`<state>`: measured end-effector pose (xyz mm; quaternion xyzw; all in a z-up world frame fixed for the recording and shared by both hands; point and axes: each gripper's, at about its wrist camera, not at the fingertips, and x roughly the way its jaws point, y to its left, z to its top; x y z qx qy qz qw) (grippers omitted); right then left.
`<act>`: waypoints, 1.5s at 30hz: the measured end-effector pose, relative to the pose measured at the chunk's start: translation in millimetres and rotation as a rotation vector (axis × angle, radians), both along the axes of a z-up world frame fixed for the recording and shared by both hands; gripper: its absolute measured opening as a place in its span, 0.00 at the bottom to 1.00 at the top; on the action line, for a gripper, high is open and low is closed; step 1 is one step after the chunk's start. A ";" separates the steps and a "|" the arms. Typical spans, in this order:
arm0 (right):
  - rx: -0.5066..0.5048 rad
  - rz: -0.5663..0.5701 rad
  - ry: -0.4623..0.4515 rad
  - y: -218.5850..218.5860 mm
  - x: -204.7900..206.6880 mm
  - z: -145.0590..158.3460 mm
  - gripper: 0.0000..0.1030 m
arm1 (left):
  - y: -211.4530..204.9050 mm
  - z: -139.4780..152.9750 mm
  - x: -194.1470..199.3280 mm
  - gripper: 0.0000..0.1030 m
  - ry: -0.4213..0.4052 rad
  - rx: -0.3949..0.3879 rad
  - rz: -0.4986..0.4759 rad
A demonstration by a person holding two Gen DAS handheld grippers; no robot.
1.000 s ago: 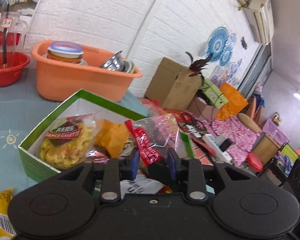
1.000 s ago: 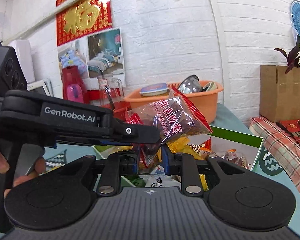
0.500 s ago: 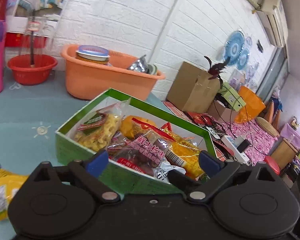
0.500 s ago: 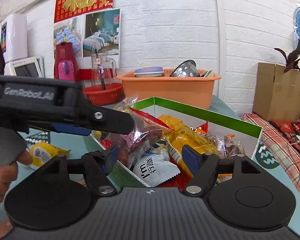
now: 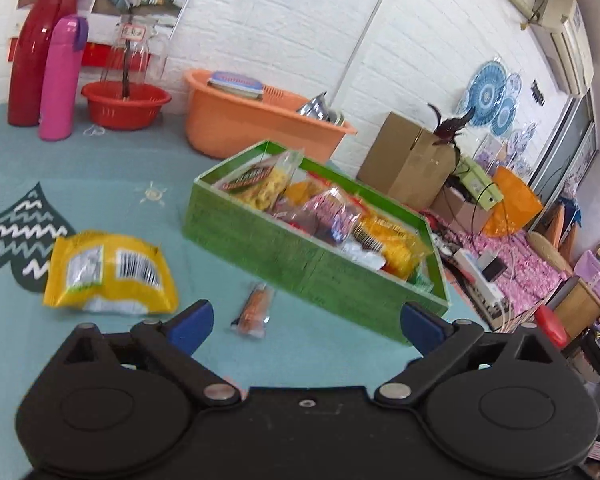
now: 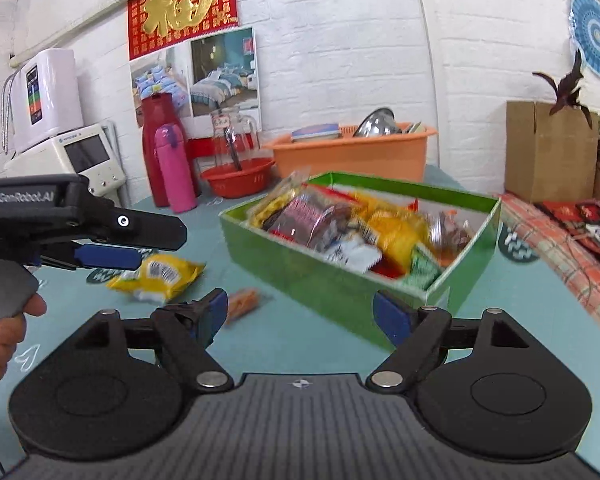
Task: Organize snacks
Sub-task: 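Reach both grippers to the small orange candy and grasp it, then carry the orange candy into the green box and open both grippers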
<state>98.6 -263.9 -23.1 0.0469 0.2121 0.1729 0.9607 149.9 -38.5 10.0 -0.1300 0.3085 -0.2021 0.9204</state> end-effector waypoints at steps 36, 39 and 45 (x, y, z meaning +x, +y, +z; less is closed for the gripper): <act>-0.023 0.070 0.145 33.0 42.0 -28.4 1.00 | 0.6 -36.0 22.3 1.00 0.109 -0.120 -0.023; -0.022 0.063 0.167 38.1 55.5 -31.3 0.86 | -5.3 -40.3 33.6 1.00 0.139 -0.129 -0.027; -0.029 0.042 0.171 39.7 61.9 -35.3 0.64 | -18.4 -51.8 56.8 1.00 0.191 -0.137 -0.015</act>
